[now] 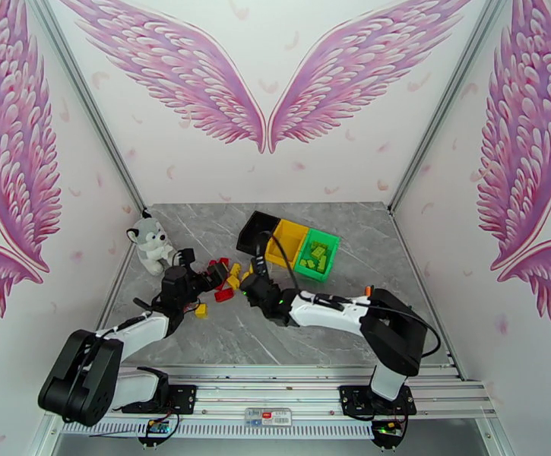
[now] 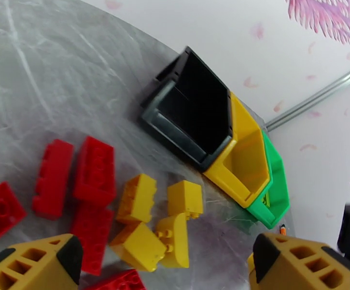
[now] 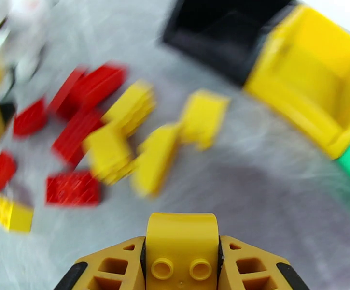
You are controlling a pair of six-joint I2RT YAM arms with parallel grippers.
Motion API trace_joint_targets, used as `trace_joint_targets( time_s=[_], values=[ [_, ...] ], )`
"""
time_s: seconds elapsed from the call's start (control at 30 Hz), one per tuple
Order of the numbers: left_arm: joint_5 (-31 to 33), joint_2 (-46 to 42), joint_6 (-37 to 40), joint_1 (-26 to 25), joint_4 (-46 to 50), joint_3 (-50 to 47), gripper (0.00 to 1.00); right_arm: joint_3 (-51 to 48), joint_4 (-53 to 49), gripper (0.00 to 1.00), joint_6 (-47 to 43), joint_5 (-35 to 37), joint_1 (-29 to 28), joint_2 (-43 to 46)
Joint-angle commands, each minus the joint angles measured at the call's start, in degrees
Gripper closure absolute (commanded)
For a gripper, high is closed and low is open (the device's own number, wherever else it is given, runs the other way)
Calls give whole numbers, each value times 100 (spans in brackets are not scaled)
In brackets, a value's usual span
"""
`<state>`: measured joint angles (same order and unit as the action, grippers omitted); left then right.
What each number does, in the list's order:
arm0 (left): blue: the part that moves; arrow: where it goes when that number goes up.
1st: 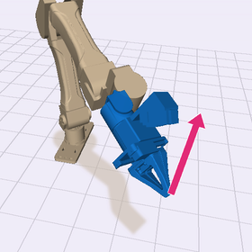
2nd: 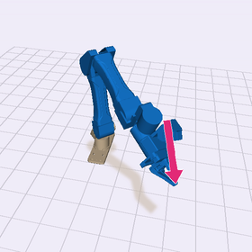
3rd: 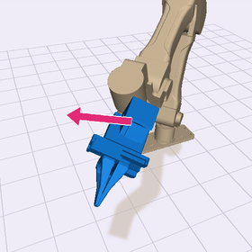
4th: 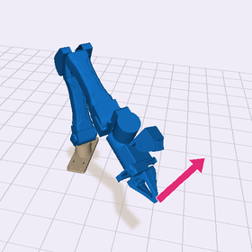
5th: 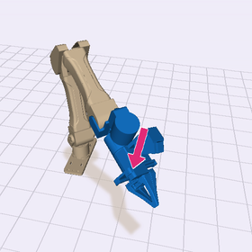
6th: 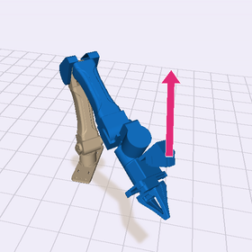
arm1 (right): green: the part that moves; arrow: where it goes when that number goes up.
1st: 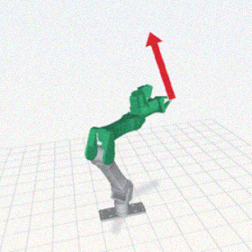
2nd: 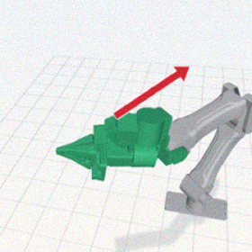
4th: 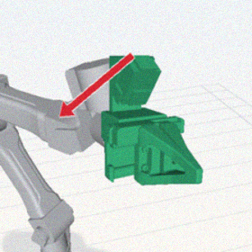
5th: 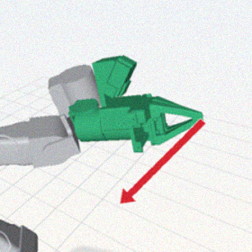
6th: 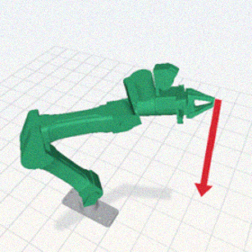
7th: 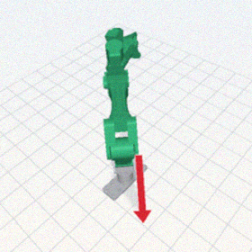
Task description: Sort the legos into containers by color
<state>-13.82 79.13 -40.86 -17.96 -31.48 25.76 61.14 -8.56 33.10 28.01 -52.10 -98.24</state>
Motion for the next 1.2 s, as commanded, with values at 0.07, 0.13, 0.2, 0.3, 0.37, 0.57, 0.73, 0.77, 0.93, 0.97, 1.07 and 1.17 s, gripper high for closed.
trace_joint_targets(
  time_s=[0.07, 0.13, 0.2, 0.3, 0.37, 0.57, 0.73, 0.77, 0.93, 0.97, 1.07, 1.17],
  values=[
    [-80, 788, 3, -463, -766, 675, 1, 183, 96, 70, -138, -252, 761, 223],
    [-129, 1035, -25, -545, -902, 850, 1, 446, 24, 70, -145, -311, 1080, 100],
    [-132, 1188, -9, -607, -955, 1002, 1, 735, -73, 70, -145, -377, 1341, -72],
    [-89, 1355, 28, -660, -956, 1211, 1, 1262, -222, 69, -205, -394, 1632, -407],
    [-101, 1446, 51, -676, -956, 1335, 1, 1663, -380, 68, -225, -415, 1799, -715],
    [-68, 1597, 86, -706, -905, 1573, 1, 2794, -919, 65, -204, -550, 2196, -1608],
    [128, 1449, 202, -701, -777, 1492, 1, 3211, -1135, 46, -328, -589, 2325, -1914],
    [181, 1381, 231, -701, -751, 1445, 1, 3261, -1185, 42, -346, -592, 2327, -1912],
    [534, 828, 404, -700, -417, 1125, 1, 3042, -983, 35, -392, -900, 2293, -1620],
    [645, 667, 450, -695, -325, 1033, 1, 2904, -858, 34, -405, -992, 2253, -1506],
    [983, 150, 577, -692, -80, 756, 1, 2600, -630, 32, -469, -1008, 2030, -1223],
    [1361, -340, 717, -665, 374, 566, 1, 2354, -507, 31, -489, -1052, 1735, -1059]
  ],
)
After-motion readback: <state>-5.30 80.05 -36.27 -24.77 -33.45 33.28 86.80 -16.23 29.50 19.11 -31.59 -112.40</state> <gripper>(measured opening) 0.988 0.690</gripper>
